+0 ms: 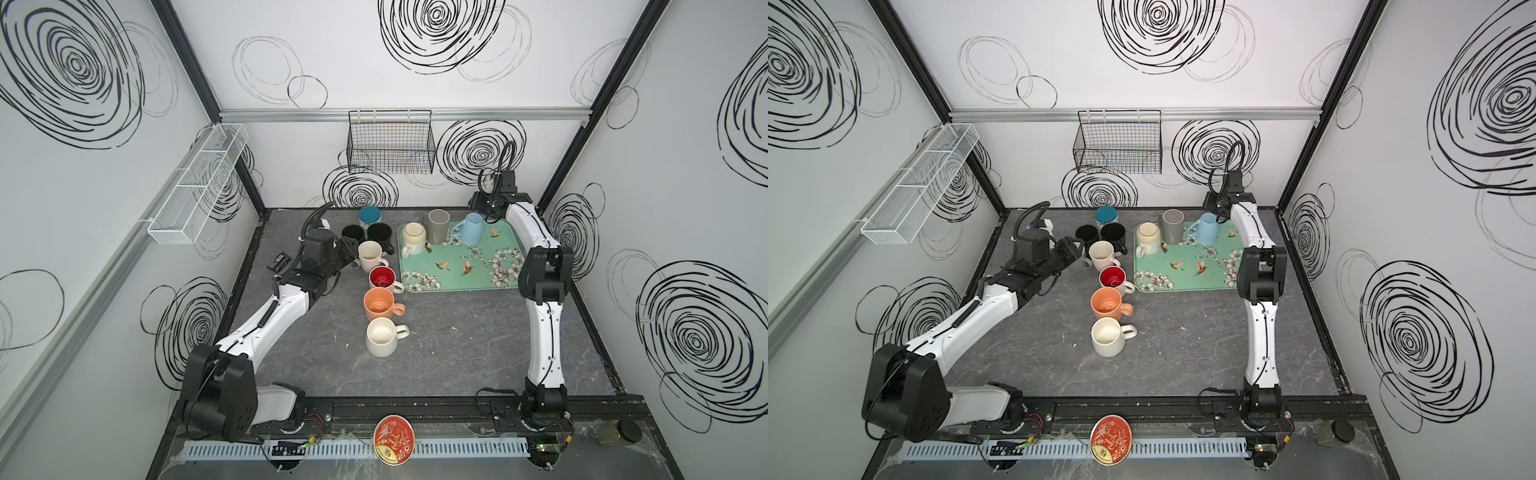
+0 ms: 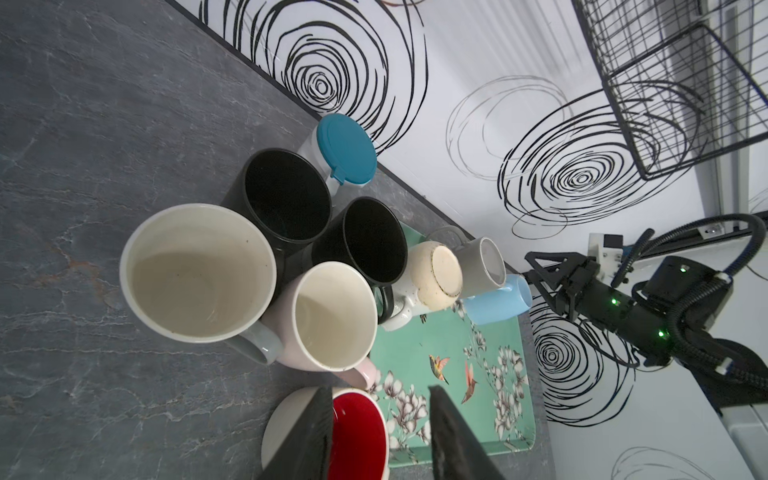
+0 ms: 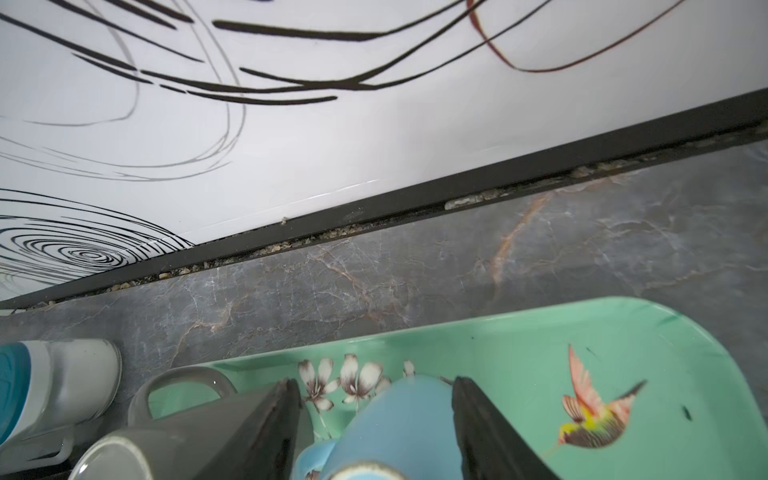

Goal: Turn the mug right side up
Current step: 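Move the right gripper over the light blue mug while the left approaches the tray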

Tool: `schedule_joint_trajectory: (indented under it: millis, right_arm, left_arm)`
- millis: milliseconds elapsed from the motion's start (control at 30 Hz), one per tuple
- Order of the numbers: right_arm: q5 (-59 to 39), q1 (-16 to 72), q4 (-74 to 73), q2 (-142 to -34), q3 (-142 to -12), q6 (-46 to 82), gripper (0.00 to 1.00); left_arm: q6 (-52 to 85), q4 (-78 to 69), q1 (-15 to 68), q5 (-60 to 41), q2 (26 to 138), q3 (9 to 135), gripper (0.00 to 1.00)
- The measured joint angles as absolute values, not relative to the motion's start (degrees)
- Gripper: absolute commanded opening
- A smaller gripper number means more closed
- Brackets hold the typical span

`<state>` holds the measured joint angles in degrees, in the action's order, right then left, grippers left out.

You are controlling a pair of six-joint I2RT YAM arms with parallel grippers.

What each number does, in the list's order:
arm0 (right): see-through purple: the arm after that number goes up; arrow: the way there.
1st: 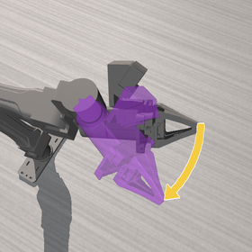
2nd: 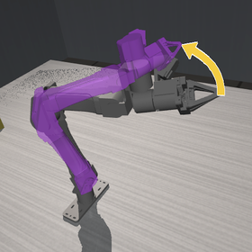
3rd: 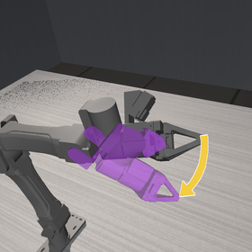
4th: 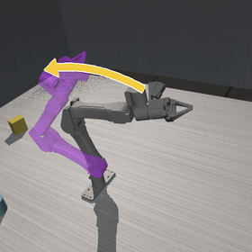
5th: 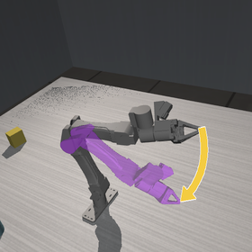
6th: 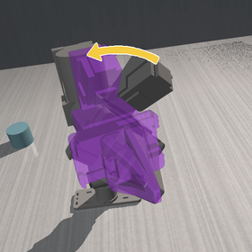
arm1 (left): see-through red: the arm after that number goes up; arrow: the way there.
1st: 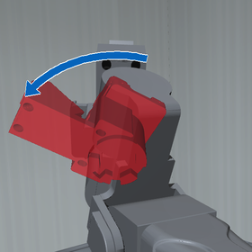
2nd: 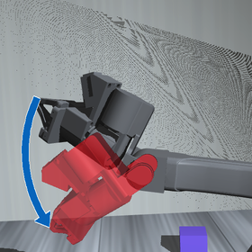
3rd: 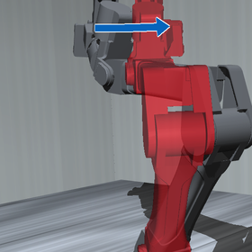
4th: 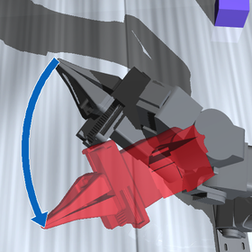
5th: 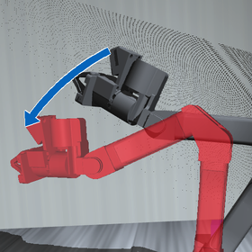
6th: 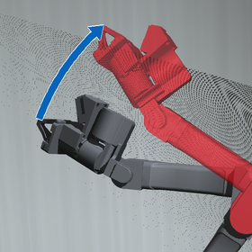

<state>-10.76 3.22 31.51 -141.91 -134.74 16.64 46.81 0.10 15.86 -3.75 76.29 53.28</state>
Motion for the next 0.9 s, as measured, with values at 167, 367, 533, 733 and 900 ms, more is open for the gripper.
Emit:
schedule_joint_trajectory:
  millis: [167, 367, 533, 733, 900]
  right_arm:
    - [-15.92, 2.79, 32.36, -142.78, -135.04, 15.11, 0.62]
    - [-21.47, 2.37, 32.25, -142.63, -133.27, 13.54, 0.56]
    - [-24.77, 2.04, 31.68, -140.05, -127.0, 12.62, 0.55]
    - [-24.67, 3.88, 34.11, -135.79, -121.47, 9.98, 0.55]
    - [-23.64, 6.46, 37.54, -133.56, -119.33, 7.62, 0.54]
  left_arm:
    - [46.76, 1.89, 17.5, -2.57, 76.29, 53.25, 0.42]
    - [46.89, 2.63, 19.2, -2.09, 76.29, 53.28, 0.42]
    - [46.65, 3.53, 20.86, -1.87, 76.99, 54.24, 0.42]
    - [45.74, 3.92, 23.46, -1.85, 79.35, 56.8, 0.43]
    - [43.92, 4.4, 25.71, -2.28, 82.13, 59.31, 0.43]
